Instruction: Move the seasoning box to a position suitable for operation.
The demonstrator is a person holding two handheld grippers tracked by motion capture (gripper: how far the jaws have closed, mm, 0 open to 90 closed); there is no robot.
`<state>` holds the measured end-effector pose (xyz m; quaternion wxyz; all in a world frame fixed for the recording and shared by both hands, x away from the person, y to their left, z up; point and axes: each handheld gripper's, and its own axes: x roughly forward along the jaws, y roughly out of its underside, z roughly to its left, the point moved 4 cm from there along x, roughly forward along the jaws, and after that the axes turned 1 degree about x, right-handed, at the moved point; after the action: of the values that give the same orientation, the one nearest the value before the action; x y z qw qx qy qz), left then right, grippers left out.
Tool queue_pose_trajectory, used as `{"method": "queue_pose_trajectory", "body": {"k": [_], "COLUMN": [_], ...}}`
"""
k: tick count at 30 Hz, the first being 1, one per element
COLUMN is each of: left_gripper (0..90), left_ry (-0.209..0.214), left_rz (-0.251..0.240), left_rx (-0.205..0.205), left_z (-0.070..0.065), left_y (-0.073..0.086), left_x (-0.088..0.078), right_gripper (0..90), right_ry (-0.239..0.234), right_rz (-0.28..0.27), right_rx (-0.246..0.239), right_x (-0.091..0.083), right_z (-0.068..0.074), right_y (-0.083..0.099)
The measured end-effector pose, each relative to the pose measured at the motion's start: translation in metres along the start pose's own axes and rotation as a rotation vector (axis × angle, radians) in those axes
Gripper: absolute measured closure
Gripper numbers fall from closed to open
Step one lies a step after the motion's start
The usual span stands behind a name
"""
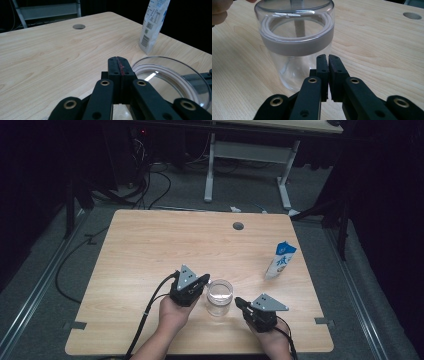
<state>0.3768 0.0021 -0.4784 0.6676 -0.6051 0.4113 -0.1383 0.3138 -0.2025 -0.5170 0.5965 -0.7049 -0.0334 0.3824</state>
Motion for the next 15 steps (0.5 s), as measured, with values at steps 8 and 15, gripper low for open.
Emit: {"method": "queue_pose_trajectory", "body": {"k": [8, 15], "left_gripper": [90.0, 90.0], "left_ry": [0.004, 0.006], "left_rz": [-0.008, -0.010], "left_rx": [0.001, 0.000], "left_z": [-0.0017, -0.0017], "left_y": [0.0012, 0.0015], "left_x": [0.0011, 0.0018], "right_gripper": [90.0, 90.0], "right_ry": [0.004, -0.003], "right_rz": [-0.013, -0.034], "right_rx": [-0.012, -0.013], "right_x": [-0.0027, -0.0057], "right_z": [0.0008, 0.0011], "right_y": [-0.0020, -0.0058]}}
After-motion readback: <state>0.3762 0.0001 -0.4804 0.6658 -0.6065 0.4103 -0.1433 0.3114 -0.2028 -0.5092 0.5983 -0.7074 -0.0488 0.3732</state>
